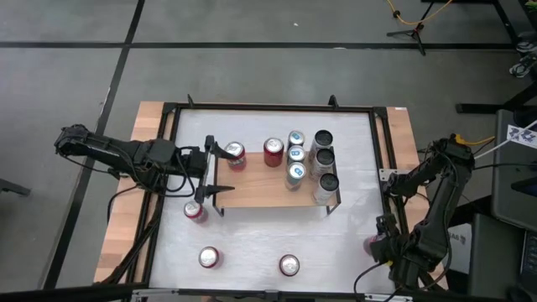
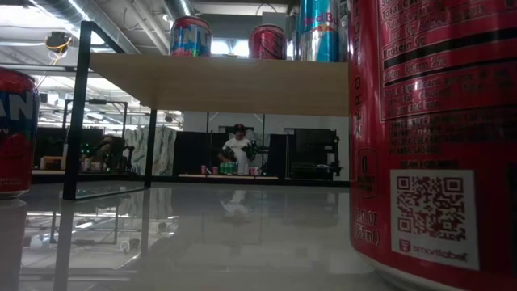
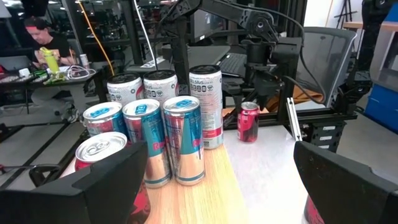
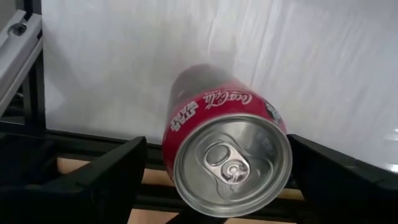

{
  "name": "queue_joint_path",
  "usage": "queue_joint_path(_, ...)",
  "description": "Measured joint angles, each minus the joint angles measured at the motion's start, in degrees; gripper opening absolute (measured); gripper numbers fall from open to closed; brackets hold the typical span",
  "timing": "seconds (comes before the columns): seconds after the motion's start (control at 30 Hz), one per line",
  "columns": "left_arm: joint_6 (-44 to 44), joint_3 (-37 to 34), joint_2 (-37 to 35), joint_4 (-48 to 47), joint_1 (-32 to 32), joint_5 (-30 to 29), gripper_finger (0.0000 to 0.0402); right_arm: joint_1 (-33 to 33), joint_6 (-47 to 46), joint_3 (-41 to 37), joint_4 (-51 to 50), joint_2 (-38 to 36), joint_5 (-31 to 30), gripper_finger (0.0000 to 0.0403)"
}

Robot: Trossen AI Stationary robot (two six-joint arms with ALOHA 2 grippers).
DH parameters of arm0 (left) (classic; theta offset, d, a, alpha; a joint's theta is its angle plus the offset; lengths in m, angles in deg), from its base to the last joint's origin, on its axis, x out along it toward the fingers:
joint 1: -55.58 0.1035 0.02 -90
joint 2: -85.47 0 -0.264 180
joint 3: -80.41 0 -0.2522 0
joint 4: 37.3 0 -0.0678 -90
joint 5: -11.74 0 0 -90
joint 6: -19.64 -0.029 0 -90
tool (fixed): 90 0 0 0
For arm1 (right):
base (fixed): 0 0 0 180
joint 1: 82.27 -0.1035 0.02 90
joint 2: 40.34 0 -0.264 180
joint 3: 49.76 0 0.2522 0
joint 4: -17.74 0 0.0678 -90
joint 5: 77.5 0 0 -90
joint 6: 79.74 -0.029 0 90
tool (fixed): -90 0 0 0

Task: Place canned beverage on shelf
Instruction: Put the right red-black soda can on the shelf aligned with the other red-black soda can

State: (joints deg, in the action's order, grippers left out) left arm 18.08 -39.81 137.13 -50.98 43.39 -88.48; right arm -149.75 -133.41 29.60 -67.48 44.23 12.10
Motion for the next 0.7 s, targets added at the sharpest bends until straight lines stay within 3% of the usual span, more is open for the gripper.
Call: queue_joint_path(0.7,0.0,0.0,0.0,-0.1,0.0,0.0,0.0396,0.0,3.3,-2.5,1.5,0.0,0.0,0.0369)
